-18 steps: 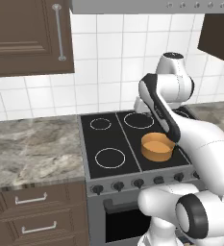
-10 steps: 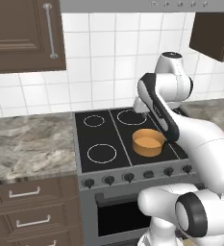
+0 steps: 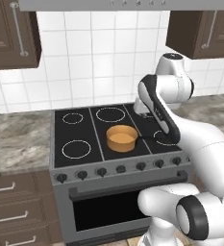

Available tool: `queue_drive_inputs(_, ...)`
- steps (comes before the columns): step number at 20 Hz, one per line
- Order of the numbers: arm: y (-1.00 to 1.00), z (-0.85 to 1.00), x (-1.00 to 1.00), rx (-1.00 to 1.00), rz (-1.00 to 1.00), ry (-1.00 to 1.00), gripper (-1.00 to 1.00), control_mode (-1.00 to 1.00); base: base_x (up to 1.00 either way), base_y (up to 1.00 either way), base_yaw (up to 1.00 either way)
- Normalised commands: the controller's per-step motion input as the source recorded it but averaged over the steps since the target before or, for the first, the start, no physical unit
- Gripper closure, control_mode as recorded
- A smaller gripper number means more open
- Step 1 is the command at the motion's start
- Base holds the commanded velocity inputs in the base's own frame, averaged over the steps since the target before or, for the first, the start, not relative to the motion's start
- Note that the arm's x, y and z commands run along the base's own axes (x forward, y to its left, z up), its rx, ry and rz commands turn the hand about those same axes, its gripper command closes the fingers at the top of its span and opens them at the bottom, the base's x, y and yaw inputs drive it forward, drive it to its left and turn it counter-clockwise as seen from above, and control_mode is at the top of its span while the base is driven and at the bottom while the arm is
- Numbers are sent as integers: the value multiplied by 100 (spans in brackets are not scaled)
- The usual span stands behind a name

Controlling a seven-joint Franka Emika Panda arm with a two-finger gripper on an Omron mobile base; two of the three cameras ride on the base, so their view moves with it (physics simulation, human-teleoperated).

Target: Turn on the front center burner of the stove.

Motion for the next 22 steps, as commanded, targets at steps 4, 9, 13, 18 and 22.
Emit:
queue_drive_inputs(4,0,0,0,0,0,0,-100,100,8,-38,-1)
queue_drive_inputs(9,0,0,0,0,0,0,-100,100,21,-19,0)
queue_drive_inputs(13,0,0,0,0,0,0,-100,100,0,-16,0)
queue_drive_inputs(18,17,-7,0,0,0,-1,-100,-100,0,-1,0)
queue_drive_inputs(22,96,-40,-7,0,-1,-16,-100,-100,0,0,0)
